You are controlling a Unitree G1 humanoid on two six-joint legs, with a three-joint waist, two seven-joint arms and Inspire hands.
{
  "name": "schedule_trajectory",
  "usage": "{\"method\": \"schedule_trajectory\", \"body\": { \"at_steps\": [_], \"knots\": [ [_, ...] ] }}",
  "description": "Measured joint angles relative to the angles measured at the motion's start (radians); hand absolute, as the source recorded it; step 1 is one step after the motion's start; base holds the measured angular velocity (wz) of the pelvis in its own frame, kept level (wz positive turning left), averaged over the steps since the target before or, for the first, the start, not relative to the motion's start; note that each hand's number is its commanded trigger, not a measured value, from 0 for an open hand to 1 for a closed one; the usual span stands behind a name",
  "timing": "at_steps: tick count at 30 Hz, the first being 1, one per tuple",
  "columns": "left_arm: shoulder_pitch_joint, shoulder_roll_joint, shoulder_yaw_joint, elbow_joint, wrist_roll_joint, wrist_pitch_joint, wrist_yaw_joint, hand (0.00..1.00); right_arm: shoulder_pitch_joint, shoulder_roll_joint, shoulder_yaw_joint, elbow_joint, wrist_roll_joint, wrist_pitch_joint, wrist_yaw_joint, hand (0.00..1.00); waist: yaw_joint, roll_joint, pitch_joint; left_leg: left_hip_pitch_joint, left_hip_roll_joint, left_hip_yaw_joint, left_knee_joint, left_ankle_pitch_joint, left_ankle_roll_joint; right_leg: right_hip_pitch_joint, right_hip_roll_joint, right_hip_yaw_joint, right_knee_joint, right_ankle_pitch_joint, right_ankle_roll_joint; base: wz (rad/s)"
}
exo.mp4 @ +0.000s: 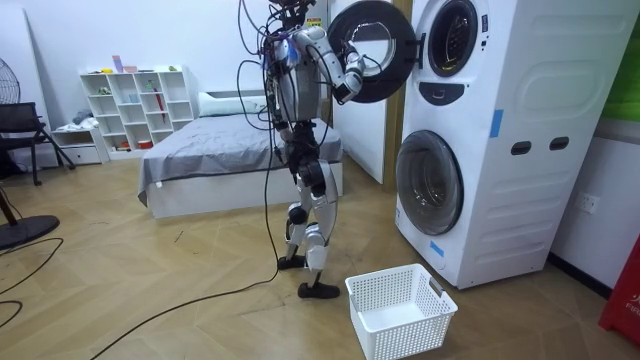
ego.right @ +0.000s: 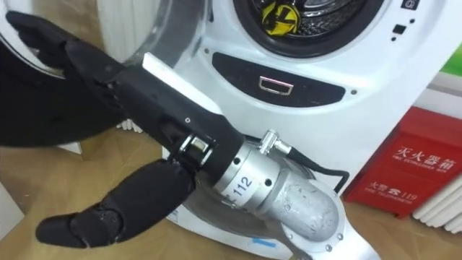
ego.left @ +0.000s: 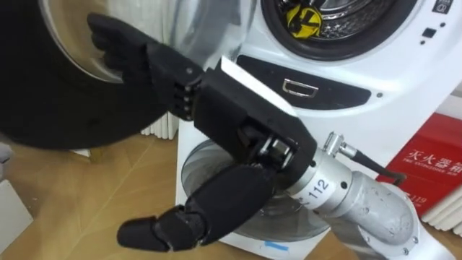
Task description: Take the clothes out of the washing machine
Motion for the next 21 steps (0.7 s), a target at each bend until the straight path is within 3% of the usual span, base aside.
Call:
{"method": "schedule_trajectory", "body": {
  "at_steps": [11, 15, 18, 21],
  "knots": [
    [-0.006, -0.004, 0.041, 0.055, 0.0, -0.012, 0.015, 0.0, 0.038, -0.045, -0.01, 0.007, -0.027, 0.0, 0.047, 0.0, -0.004, 0.004, 0.0027, 0.007, 0.007, 0.053, -0.016, -0.003, 0.005, -0.005, 0.003, 0.01, 0.001, -0.002, 0.003, -0.03],
    [-0.007, -0.01, 0.061, 0.056, 0.001, -0.013, 0.023, 0.0, 0.041, -0.08, -0.025, 0.009, -0.099, 0.0, 0.046, 0.0, -0.013, 0.016, 0.0104, 0.02, 0.006, 0.069, -0.016, -0.003, 0.005, 0.0, 0.005, 0.031, 0.001, -0.002, 0.003, -0.1],
    [-0.006, -0.007, 0.072, 0.059, 0.0, -0.012, 0.026, 0.0, 0.084, -0.118, -0.053, 0.024, -0.181, 0.0, 0.046, 0.0, -0.025, 0.017, 0.0103, 0.029, 0.006, 0.084, -0.017, -0.003, 0.005, 0.005, 0.004, 0.037, 0.001, -0.002, 0.003, -0.09],
    [-0.001, -0.012, 0.08, 0.062, 0.0, -0.01, 0.048, 0.0, 0.116, -0.122, -0.102, 0.072, -0.267, 0.006, 0.025, 0.0, -0.053, 0.015, 0.0092, 0.039, 0.006, 0.097, -0.017, -0.003, 0.005, 0.011, 0.004, 0.041, 0.0, -0.002, 0.004, -0.06]
  ]
}}
